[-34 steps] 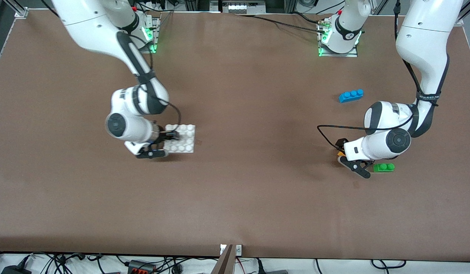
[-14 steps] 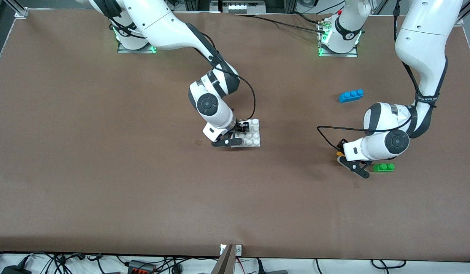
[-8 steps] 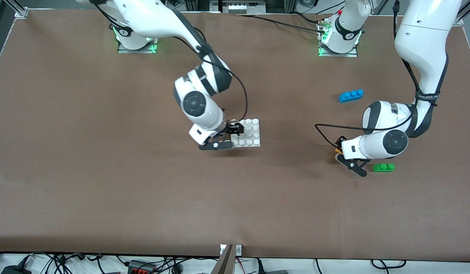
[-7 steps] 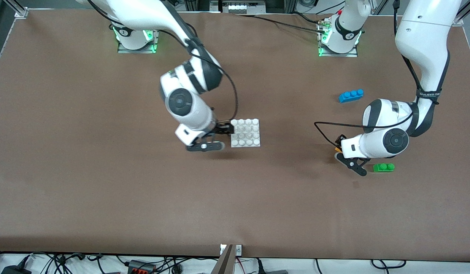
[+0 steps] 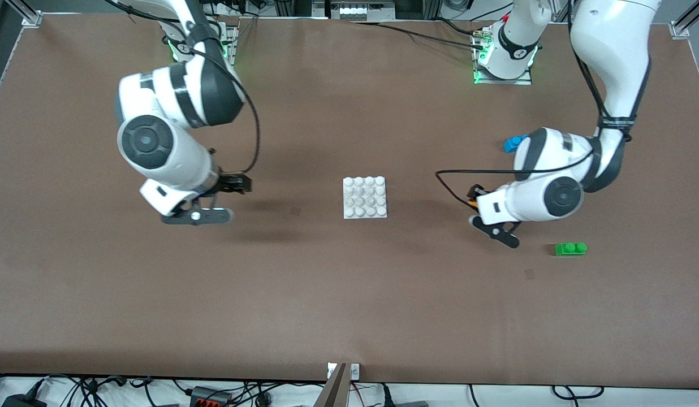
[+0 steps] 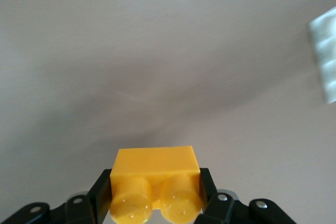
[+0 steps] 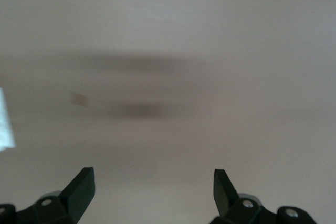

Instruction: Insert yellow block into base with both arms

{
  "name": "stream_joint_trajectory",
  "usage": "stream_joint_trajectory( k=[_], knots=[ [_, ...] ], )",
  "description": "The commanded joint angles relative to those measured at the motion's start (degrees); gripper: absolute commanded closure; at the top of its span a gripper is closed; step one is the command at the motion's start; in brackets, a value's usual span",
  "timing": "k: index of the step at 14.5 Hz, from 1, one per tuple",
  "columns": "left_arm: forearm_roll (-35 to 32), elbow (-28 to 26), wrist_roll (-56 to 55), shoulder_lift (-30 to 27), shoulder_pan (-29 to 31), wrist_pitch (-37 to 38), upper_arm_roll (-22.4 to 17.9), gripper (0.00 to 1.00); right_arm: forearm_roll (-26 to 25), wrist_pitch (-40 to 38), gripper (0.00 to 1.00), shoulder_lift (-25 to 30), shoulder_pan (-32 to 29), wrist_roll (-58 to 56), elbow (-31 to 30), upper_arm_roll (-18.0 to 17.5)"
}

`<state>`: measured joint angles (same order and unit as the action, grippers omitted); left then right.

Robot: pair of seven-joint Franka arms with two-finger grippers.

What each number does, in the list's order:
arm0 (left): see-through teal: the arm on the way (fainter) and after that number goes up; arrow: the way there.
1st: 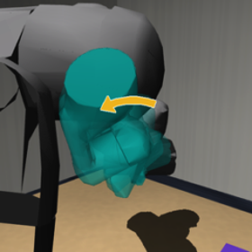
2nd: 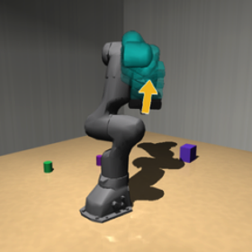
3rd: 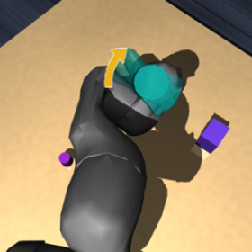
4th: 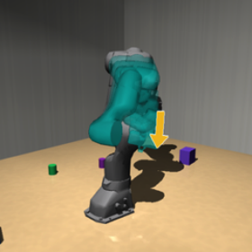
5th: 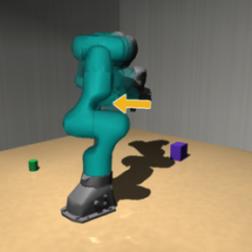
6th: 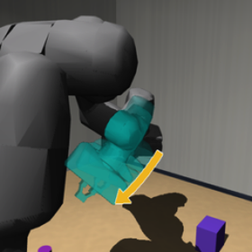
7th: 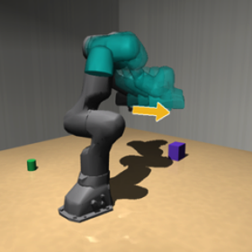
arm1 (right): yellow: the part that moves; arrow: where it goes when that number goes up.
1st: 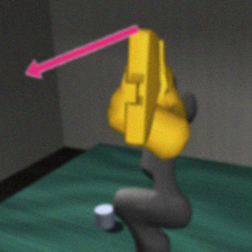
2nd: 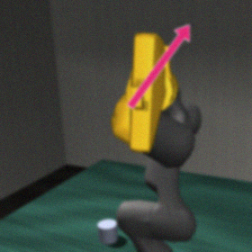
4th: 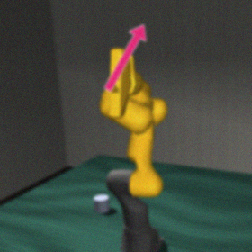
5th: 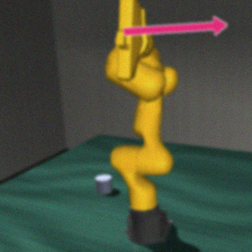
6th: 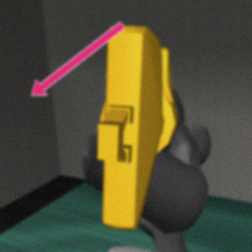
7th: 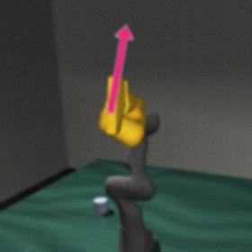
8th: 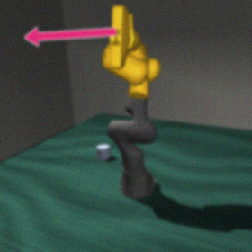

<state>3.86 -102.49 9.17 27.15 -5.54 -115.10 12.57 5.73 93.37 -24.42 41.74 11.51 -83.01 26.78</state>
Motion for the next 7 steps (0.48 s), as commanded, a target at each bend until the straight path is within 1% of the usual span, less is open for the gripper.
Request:
stream_joint_trajectory(
  k=[1,4,6,7],
  knots=[
    [1.1,2.1,-12.8,0.8,-3.5,0.6,3.5,0.50,-1.9,-2.9,0.00,3.6,0.5,-8.0,-1.3,6.2],
    [1.2,4.9,-19.7,4.2,-10.4,-2.7,3.5,0.49,-1.2,-2.9,0.00,5.4,0.6,-15.8,-1.2,13.6],
    [1.2,5.5,-24.2,6.0,-13.4,-6.2,3.5,0.50,-0.3,-3.0,0.00,8.0,-0.5,-20.8,-1.5,16.2],
    [1.2,5.6,-27.2,6.4,-15.1,-7.3,3.5,0.50,0.9,-3.0,0.00,8.8,-2.1,-23.0,-1.5,16.4]
  ],
)
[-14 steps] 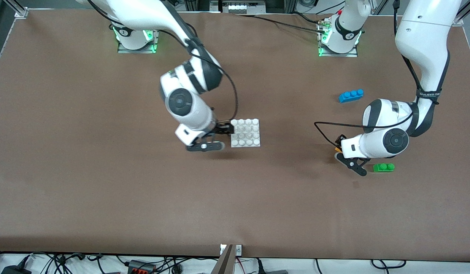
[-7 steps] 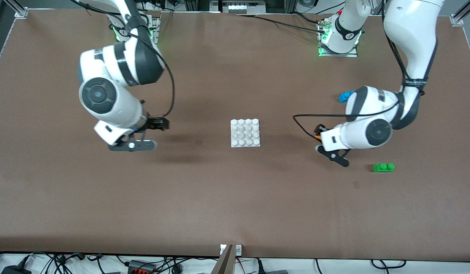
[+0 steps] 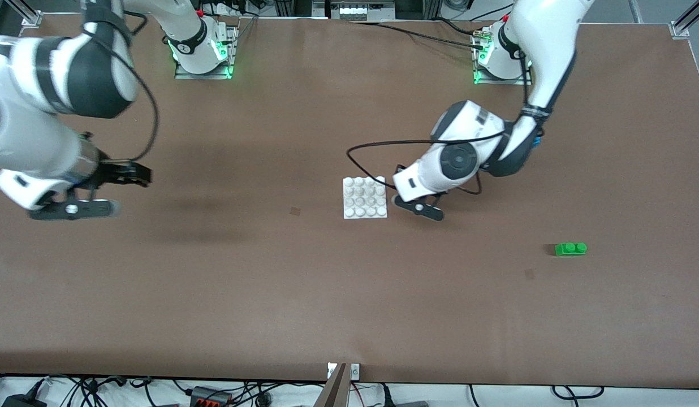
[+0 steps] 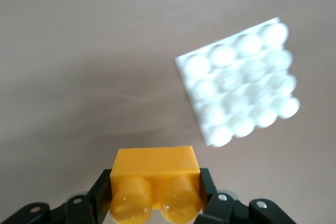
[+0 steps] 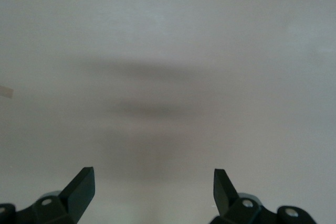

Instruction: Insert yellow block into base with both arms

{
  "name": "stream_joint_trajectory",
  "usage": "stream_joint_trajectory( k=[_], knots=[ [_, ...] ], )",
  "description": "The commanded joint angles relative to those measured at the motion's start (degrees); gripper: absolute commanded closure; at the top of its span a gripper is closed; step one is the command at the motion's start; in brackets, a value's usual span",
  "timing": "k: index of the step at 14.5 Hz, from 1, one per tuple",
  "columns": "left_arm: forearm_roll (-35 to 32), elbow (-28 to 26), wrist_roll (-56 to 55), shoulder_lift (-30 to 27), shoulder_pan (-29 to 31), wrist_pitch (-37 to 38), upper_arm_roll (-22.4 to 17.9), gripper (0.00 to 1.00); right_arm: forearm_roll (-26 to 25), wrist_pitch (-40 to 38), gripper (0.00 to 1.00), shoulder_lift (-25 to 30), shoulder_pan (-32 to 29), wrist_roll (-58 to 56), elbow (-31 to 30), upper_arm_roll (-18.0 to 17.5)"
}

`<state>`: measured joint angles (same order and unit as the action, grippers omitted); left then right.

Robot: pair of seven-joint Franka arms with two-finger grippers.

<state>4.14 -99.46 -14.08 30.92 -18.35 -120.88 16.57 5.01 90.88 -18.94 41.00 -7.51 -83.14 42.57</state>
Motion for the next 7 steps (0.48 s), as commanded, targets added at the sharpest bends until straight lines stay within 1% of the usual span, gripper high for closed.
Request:
stream_joint_trajectory(
  k=[1,3,4,5,6,7],
  knots=[
    [0.8,2.7,-6.4,3.6,-3.4,-2.8,-0.5,0.50,3.1,-0.7,0.00,3.6,-2.9,-5.5,-1.4,0.6],
    [0.8,3.0,-8.8,4.5,-4.9,-6.3,-0.5,0.50,4.7,-1.5,0.00,3.6,-5.0,-7.2,-1.1,0.8],
    [0.6,3.0,-9.0,4.9,-5.0,-6.8,-0.5,0.50,4.8,-1.7,0.00,3.9,-5.3,-8.0,-1.1,0.5],
    [0.4,3.2,-9.2,5.1,-5.2,-7.7,-0.5,0.50,4.2,-3.0,0.00,5.6,-6.1,-8.0,-1.4,-0.1],
    [0.3,3.6,-9.9,5.0,-5.6,-9.0,-0.5,0.50,4.0,-5.5,0.00,7.6,-8.6,-7.9,-2.2,-1.9],
    [0.3,3.8,-11.2,5.5,-6.0,-9.9,-0.5,0.50,3.2,-6.6,0.00,8.5,-13.1,-7.9,-2.7,-6.0]
  ],
)
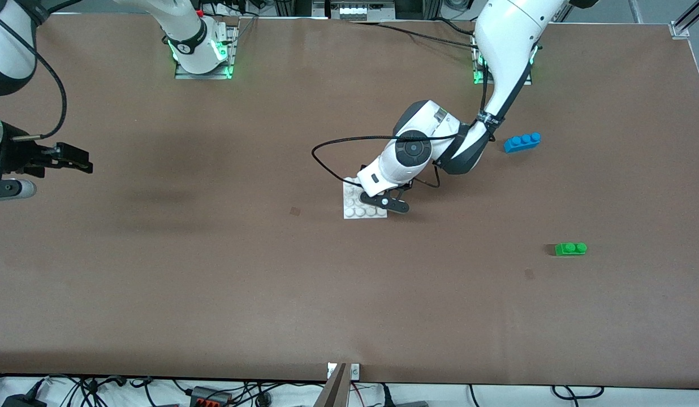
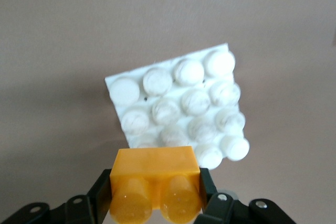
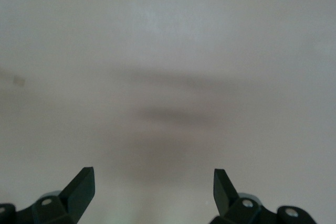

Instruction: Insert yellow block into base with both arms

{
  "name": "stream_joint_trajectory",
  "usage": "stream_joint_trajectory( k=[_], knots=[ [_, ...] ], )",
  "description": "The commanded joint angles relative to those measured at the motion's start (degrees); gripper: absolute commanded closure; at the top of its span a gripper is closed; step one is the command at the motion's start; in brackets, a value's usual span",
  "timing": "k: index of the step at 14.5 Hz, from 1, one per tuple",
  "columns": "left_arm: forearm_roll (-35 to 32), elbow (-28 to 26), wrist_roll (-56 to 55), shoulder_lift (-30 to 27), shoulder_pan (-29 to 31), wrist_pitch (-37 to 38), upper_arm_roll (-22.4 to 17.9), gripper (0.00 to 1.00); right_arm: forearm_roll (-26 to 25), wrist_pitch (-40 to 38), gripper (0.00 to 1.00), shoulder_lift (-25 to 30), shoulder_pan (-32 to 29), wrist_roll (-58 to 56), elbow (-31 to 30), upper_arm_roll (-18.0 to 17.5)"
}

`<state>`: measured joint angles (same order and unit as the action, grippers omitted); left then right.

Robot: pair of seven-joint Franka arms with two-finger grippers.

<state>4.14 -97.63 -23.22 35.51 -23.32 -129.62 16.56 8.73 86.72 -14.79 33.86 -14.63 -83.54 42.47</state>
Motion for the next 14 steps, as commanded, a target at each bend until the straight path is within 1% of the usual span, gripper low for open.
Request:
stream_joint_trajectory(
  k=[1,2,3,4,6,7,9,10,12,14],
  knots=[
    [0.3,2.1,-3.8,1.8,-1.7,-1.3,-0.5,0.50,-3.1,-2.2,0.00,5.9,-11.4,-0.5,-3.2,-11.8],
    [0.3,2.9,-5.4,2.5,-3.2,-1.4,-0.7,0.50,-4.8,-1.8,0.00,7.6,-15.9,-0.2,-4.7,-17.6],
    [0.1,4.5,-6.3,3.3,-3.9,-1.4,-0.7,0.50,-5.3,-0.8,0.00,9.3,-19.9,-0.1,-6.3,-22.7],
    [0.1,5.2,-7.1,3.8,-4.0,-1.4,-0.7,0.50,-5.7,1.8,0.00,11.6,-24.6,0.7,-9.5,-28.2],
    [0.1,5.2,-7.9,4.3,-4.4,-1.4,-0.7,0.50,-5.7,6.1,0.00,16.7,-35.9,2.7,-15.9,-39.8],
    [0.1,5.2,-8.5,4.6,-4.5,-1.5,-0.7,0.50,-6.2,6.7,0.00,18.1,-40.1,3.2,-17.5,-44.0],
    [-0.1,5.0,-10.1,4.7,-4.7,-2.7,-0.9,0.49,-6.8,5.2,0.00,18.8,-41.2,3.0,-16.8,-44.5],
    [-0.2,4.8,-10.2,4.7,-4.6,-2.7,-1.2,0.49,-7.8,4.7,0.00,20.2,-41.3,3.1,-16.1,-44.5],
    [-0.2,4.8,-11.6,4.9,-4.5,-2.7,-1.2,0.49,-12.3,4.6,0.00,20.2,-41.3,2.7,-14.2,-44.4],
    [-0.3,4.8,-12.2,4.9,-4.5,-2.5,-1.3,0.49,-11.2,2.6,0.00,18.8,-40.3,2.8,-12.6,-41.4]
  ],
)
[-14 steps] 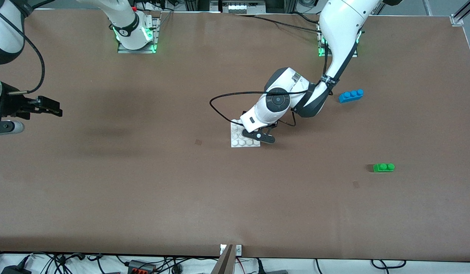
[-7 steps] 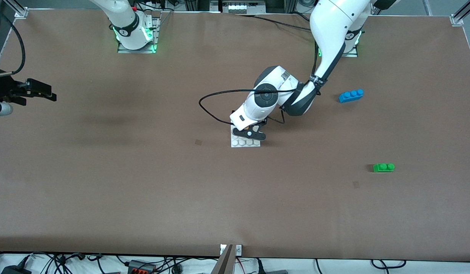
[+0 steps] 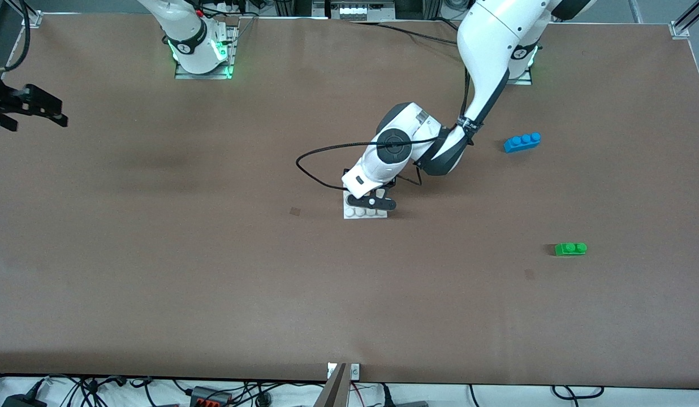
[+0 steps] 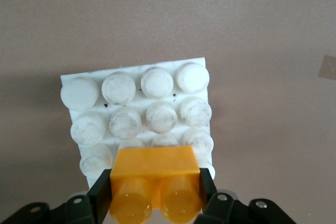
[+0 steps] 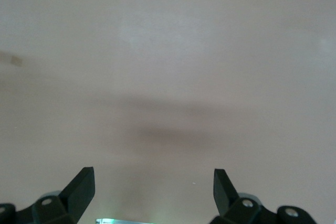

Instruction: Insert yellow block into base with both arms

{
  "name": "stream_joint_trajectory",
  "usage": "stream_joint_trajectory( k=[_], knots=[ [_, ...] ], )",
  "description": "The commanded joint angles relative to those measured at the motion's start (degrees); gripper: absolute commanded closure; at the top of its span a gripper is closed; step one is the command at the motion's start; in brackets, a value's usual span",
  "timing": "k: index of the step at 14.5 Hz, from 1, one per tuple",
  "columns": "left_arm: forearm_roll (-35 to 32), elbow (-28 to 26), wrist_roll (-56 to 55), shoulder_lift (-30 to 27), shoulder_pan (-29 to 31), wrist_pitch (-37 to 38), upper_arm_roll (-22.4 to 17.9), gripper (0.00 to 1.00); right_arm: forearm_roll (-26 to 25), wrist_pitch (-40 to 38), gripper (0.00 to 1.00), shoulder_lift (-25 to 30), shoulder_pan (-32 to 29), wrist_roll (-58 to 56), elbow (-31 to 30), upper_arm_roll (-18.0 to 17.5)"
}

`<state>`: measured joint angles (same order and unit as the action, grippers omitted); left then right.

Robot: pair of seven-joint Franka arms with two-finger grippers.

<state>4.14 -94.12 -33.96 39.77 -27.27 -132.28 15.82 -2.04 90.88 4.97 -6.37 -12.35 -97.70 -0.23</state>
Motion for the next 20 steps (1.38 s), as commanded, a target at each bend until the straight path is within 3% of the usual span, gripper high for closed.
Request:
stream_joint_trajectory(
  k=[1,9,20],
  knots=[
    [-0.4,1.2,-1.5,0.7,-0.5,0.3,-0.7,0.49,1.0,-2.3,0.00,-1.1,1.8,1.0,1.8,2.8],
    [-0.6,0.8,-4.8,0.8,-0.2,0.8,-0.9,0.49,1.8,-2.4,0.00,-1.5,7.1,1.4,1.8,7.2],
    [0.1,1.5,-7.5,3.5,-0.2,1.2,-1.0,0.50,1.9,-2.3,0.00,-2.2,7.5,1.4,1.9,7.2]
  ],
)
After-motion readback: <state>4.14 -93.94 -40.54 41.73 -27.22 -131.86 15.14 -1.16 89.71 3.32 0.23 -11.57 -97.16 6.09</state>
